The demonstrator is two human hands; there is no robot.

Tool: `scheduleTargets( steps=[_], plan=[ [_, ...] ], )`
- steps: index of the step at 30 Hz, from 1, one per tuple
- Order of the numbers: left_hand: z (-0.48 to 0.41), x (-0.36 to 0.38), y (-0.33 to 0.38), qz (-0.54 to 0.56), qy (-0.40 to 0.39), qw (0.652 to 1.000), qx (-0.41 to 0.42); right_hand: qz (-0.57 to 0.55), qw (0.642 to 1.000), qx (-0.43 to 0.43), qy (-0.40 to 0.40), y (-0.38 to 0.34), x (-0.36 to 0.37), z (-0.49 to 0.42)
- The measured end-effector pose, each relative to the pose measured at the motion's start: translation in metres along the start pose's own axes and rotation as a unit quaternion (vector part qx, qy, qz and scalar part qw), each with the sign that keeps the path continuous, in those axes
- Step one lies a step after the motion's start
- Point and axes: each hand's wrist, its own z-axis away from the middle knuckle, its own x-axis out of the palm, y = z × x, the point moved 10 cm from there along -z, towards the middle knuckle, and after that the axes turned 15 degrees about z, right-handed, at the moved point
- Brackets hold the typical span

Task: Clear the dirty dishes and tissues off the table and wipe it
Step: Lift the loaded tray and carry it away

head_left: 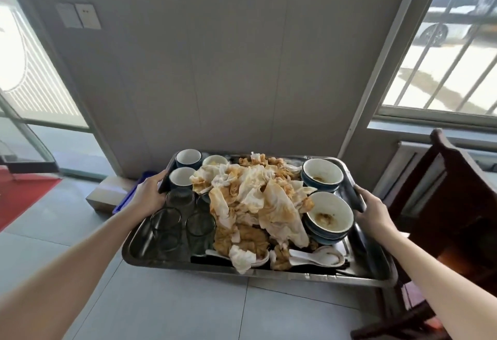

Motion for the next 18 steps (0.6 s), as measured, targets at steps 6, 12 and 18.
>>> scheduleTargets(
  steps=[6,12,18],
  plan=[
    [-0.088,0.015,-0.021,-0.002,0.009,1.0,-0.003,0.01,1.0,0.016,-0.015,-0.008,0.033,-0.076],
    [-0.191,0.036,-0.069,-0.007,0.006,0.999,-0.032,-0.006,0.999,0.042,0.007,-0.01,0.075,-0.14],
    [-0.276,0.057,-0.105,0.012,-0.016,1.0,-0.021,-0.015,0.996,0.089,0.009,-0.007,0.122,-0.197]
  ],
)
